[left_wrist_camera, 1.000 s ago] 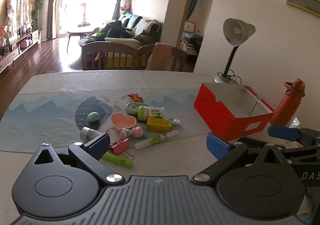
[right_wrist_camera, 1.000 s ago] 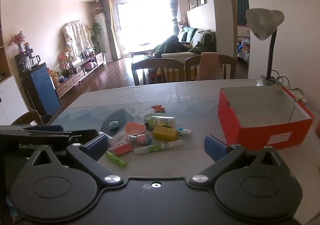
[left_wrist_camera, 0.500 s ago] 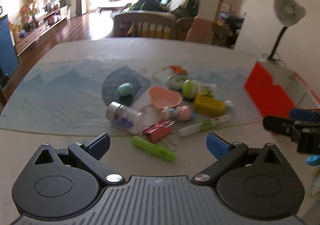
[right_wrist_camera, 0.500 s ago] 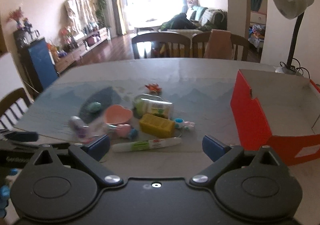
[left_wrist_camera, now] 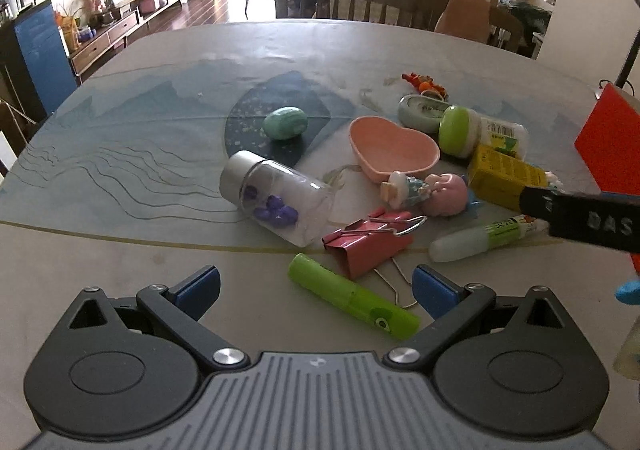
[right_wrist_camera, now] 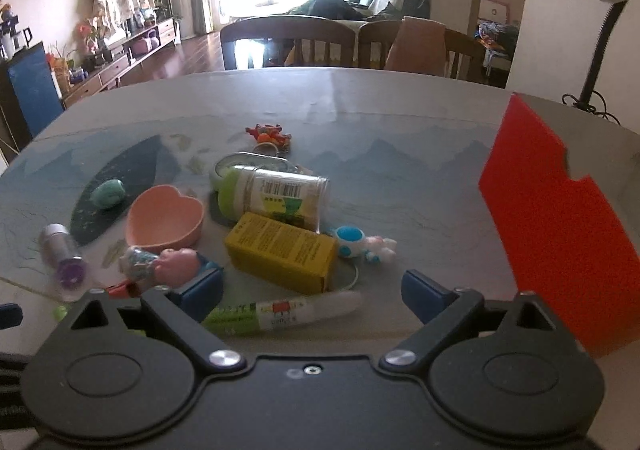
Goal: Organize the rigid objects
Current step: 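Move both tools over the scattered items on the mat, then grasp the green highlighter with the left tool while the right tool grasps the white glue stick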
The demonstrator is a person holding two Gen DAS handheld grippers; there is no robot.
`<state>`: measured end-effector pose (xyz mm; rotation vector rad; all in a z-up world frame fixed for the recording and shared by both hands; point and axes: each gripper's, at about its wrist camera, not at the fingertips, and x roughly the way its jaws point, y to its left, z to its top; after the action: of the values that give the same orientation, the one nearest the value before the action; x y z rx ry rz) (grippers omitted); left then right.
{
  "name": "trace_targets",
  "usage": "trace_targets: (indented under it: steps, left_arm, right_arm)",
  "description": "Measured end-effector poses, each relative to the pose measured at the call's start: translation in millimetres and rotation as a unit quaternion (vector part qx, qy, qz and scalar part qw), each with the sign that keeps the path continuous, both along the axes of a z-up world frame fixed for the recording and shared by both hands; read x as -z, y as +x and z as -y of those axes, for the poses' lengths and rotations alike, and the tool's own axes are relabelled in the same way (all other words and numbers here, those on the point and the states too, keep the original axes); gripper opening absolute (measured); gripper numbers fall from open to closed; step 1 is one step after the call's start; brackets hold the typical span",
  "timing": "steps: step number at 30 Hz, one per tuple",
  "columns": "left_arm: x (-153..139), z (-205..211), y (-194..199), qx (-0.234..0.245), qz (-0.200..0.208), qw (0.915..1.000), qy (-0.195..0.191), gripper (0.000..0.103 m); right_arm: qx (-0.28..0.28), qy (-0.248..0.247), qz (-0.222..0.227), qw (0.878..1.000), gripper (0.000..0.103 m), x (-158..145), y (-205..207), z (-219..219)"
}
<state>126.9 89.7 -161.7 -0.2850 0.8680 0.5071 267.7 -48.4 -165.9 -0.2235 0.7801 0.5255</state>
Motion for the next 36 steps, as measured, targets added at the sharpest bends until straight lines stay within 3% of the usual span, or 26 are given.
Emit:
trace_targets:
  steps: [8, 19, 27, 32, 36]
  left_arm:
    - [12, -6, 8, -0.015, -0.014, 0.9997, -0.012, 0.102]
    - [13, -5, 2, -0.004, -0.017, 0.9998, -0.01, 0.09]
    - [11, -1, -3, 0.002, -0.019, 0.9998, 0.006, 0.069]
    - [10, 0, -4, 0.014, -0.015, 0.9997, 0.011, 0.049]
    - [9, -1, -5, 0.018, -0.013, 0.9997, 0.011, 0.036]
  right_arm:
    - [0.012, -0.022, -0.012, 1.0, 0.094, 18, 6, -7]
    - [0.005, -0.034, -0.013, 0.999, 0.093, 19, -16, 11]
    - [0.022, -0.03, -0.041, 0.998, 0.093, 19, -34, 37]
    - [0.016, -0.025, -0.05, 0.998, 0.081, 20, -40, 43]
    - [0.003, -0.025, -0.05, 0.998, 0.061, 16, -45, 40]
